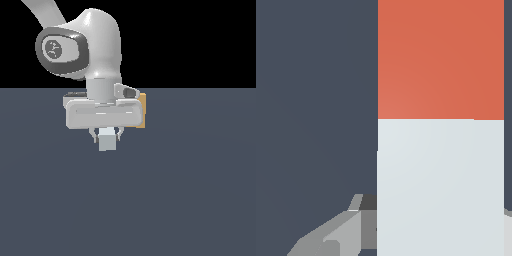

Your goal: Insert the peg into the horizontal hole in a box.

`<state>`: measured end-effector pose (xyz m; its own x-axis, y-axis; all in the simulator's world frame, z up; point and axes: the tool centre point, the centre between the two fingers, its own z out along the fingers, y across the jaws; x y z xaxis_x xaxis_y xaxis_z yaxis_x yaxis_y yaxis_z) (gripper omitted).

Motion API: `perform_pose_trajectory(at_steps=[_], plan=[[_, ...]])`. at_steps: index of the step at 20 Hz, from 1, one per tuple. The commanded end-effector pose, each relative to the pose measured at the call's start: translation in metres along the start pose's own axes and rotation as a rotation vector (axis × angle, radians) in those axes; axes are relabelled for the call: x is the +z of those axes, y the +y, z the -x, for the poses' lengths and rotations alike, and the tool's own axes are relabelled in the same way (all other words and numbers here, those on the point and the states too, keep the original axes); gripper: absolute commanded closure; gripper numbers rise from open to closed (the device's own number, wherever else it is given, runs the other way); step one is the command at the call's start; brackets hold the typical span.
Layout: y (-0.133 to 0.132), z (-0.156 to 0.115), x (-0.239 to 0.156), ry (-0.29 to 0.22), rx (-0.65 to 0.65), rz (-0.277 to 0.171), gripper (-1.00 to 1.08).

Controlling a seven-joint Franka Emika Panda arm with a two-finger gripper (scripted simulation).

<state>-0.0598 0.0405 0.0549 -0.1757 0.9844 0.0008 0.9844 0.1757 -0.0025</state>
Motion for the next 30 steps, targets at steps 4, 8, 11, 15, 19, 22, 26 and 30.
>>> perform_pose_trajectory(at_steps=[4, 8, 11, 15, 19, 22, 26, 30], plan=[[0.018, -0.041, -0.01, 0.0, 0.073, 0.003, 1.08], [0.032, -0.069, -0.017, 0.0, 0.123, 0.003, 1.08], [0.042, -0.086, -0.021, 0.0, 0.155, 0.003, 1.08], [0.054, -0.104, -0.025, 0.0, 0.19, 0.003, 1.08], [0.062, -0.115, -0.028, 0.0, 0.214, 0.003, 1.08], [0.066, -0.12, -0.029, -0.001, 0.224, 0.003, 1.08], [0.068, -0.121, -0.03, -0.001, 0.227, 0.003, 1.08], [0.068, -0.121, -0.03, -0.001, 0.227, 0.003, 1.08]])
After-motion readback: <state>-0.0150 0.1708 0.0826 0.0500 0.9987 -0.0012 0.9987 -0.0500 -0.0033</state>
